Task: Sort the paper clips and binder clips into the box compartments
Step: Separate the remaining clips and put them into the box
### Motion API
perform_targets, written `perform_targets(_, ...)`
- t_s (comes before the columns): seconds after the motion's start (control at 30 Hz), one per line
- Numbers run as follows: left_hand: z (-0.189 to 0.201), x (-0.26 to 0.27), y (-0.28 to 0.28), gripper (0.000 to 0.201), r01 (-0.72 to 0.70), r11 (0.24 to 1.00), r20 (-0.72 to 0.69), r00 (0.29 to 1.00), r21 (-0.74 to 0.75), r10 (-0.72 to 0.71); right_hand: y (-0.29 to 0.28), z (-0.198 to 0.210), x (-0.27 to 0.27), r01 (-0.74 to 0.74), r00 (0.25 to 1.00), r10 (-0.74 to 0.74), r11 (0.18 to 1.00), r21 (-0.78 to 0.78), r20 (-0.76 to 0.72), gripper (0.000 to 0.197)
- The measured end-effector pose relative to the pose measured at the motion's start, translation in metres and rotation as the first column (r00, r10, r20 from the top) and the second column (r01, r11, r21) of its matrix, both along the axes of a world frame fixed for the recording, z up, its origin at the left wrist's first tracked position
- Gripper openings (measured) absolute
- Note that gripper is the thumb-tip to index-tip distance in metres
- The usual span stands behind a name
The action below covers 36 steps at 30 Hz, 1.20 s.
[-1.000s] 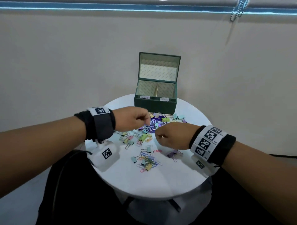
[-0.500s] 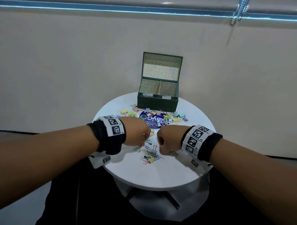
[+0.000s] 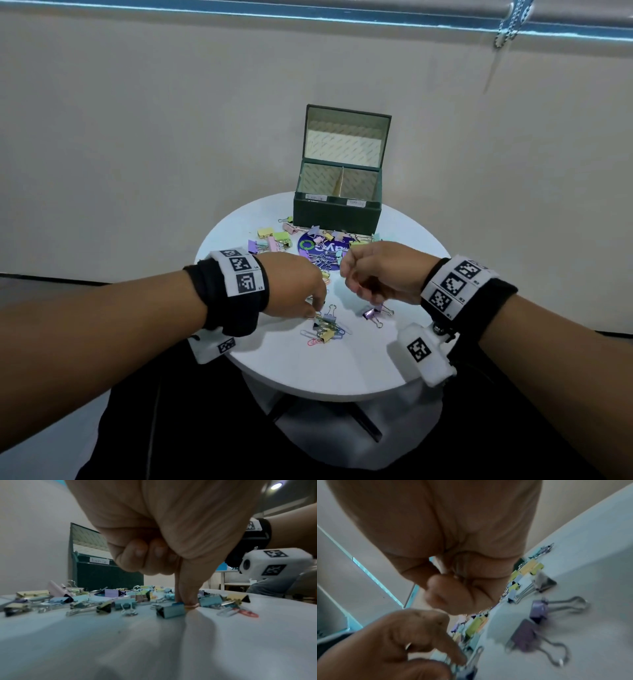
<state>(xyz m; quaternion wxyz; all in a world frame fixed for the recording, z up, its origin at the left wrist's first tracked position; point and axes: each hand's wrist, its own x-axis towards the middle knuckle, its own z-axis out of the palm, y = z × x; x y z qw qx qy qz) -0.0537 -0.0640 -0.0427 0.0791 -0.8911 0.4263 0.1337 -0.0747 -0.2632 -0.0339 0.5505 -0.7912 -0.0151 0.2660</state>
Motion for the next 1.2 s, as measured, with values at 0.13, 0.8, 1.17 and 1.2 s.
perform_targets(0.13, -0.001, 0.002, 0.002, 0.016, -0.009, 1.000, 0.011, 1.000, 0.017, 0.008, 0.015, -0.004, -0.014, -0.216, 0.953, 0.293, 0.828, -0.517, 0.072, 0.020)
perform_targets(0.8, 0.027, 0.064, 0.012, 0.010, -0.365, 0.848, -0.318, 0.915, -0.385, 0.250, -0.022, 0.022, 0.043, -0.101, 0.915, 0.311, 0.793, -0.600, 0.257, 0.013)
perform_targets(1.17, 0.062, 0.174, -0.088, 0.022, -0.394, 0.820, -0.073, 0.913, -0.416, 0.402, -0.027, 0.048, 0.171, 0.268, 0.832, 0.255, 0.593, -0.759, 0.493, 0.014)
perform_targets(1.2, 0.062, 0.179, -0.094, 0.022, -0.403, 0.825, -0.066, 0.909, -0.395, 0.412, -0.026, 0.047, 0.176, 0.260, 0.834, 0.284, 0.556, -0.789, 0.474, 0.012)
